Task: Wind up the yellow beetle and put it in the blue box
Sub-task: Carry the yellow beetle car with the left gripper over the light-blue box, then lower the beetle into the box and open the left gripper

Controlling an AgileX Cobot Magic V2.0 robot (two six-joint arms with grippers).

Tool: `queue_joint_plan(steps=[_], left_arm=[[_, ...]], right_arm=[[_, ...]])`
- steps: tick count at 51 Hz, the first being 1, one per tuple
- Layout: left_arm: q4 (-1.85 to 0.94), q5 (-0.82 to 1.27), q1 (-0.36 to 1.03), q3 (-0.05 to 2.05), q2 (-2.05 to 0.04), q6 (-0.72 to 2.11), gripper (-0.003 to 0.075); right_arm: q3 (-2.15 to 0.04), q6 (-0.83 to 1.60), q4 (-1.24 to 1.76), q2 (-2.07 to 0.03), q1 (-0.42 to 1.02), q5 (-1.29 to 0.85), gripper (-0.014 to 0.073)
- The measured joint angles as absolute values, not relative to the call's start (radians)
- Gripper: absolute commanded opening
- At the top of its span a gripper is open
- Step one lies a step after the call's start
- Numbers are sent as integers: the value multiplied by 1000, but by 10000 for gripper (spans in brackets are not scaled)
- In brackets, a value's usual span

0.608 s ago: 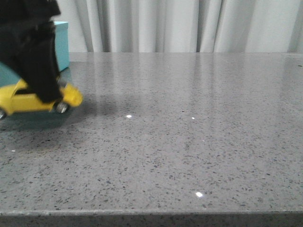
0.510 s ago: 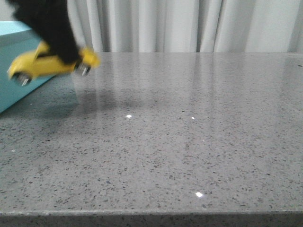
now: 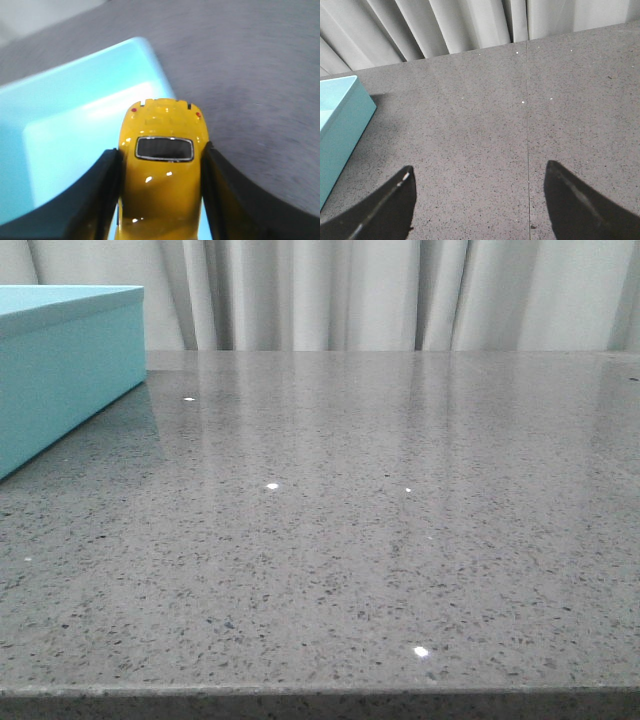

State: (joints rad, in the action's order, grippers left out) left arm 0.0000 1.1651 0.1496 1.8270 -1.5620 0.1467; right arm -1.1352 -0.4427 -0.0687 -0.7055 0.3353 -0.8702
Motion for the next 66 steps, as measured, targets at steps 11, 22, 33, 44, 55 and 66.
queue_joint_plan(steps=[11,22,33,44,55,66], left_arm=[[-16,1173,-15,1827,-1660,39,76],[-43,1183,-28,1827,-1808,34,75],[-43,1235,-29,1827,-1913,32,81],[-43,1237,-29,1827,-1930,32,230],[-43,1237,-29,1827,-1930,30,392],[-43,1237,-29,1827,-1930,30,395]], right_arm=[[-1135,-445,-69,-706,335,-859,540],[-1135,-445,-58,-706,335,-845,540],[-1135,-445,-49,-706,335,-840,540],[-1135,-442,-45,-706,335,-840,540],[-1135,-442,-45,-706,335,-840,540],[-1135,-442,-45,-706,335,-840,540]])
